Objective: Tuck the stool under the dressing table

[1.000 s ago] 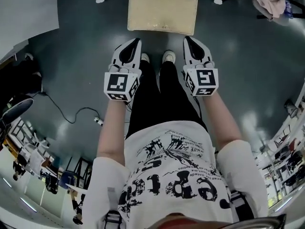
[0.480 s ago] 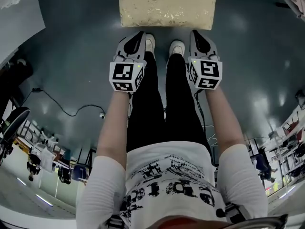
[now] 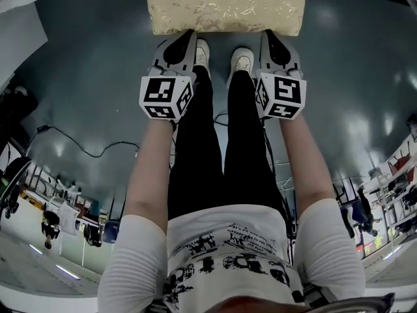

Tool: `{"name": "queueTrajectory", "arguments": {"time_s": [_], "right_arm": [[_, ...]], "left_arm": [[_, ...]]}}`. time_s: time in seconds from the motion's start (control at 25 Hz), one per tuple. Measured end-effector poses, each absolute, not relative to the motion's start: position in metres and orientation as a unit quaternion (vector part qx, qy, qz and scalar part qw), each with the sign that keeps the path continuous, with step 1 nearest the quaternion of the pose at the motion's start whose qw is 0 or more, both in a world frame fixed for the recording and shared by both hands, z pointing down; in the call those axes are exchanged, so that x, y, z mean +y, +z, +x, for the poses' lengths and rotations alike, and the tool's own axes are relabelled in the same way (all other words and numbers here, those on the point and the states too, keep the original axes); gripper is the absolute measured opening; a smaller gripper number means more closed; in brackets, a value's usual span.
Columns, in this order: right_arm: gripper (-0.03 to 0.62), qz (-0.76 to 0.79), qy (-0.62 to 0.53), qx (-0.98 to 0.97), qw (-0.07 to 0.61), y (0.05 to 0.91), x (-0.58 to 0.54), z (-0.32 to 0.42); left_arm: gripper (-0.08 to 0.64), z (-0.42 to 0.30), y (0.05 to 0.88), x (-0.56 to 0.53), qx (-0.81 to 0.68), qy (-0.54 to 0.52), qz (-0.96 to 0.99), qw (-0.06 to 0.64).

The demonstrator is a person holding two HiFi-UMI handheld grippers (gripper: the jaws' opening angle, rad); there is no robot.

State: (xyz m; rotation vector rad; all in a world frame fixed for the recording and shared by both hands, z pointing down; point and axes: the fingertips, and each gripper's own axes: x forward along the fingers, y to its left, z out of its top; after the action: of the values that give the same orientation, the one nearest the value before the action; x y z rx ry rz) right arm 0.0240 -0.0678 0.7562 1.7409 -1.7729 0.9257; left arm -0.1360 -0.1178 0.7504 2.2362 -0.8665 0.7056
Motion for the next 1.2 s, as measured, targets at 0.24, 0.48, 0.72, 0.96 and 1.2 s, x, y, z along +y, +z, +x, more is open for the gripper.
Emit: {"name": "queueTrajectory", "arguments": {"time_s": [0.24, 0.48, 0.72, 0.96, 1.2], "right_arm": [[0.018, 0.641, 0.365, -0.629, 0.246, 0.757, -0.071, 0.025], [0.017, 0.642, 0.351, -0.634, 0.250, 0.758, -0.080, 0.031], [0.017, 0.647, 0.334, -0.641, 0.241, 0.744, -0.136, 0.051], [0.017, 0.655, 0.313, -0.643, 0.243, 0.754, -0.185, 0.049], [0.017, 0.660, 0.299, -0.645, 0.242, 0.761, -0.227, 0.040]], "left_arm": [[0.020, -0.136, 0.749, -0.117, -0.321, 0.274, 0.851, 0.314], [0.020, -0.131, 0.749, -0.123, -0.330, 0.267, 0.852, 0.306], [0.020, -0.111, 0.736, -0.176, -0.337, 0.250, 0.858, 0.297], [0.020, -0.114, 0.746, -0.223, -0.335, 0.242, 0.862, 0.294], [0.020, -0.122, 0.753, -0.263, -0.344, 0.243, 0.863, 0.278]]}}
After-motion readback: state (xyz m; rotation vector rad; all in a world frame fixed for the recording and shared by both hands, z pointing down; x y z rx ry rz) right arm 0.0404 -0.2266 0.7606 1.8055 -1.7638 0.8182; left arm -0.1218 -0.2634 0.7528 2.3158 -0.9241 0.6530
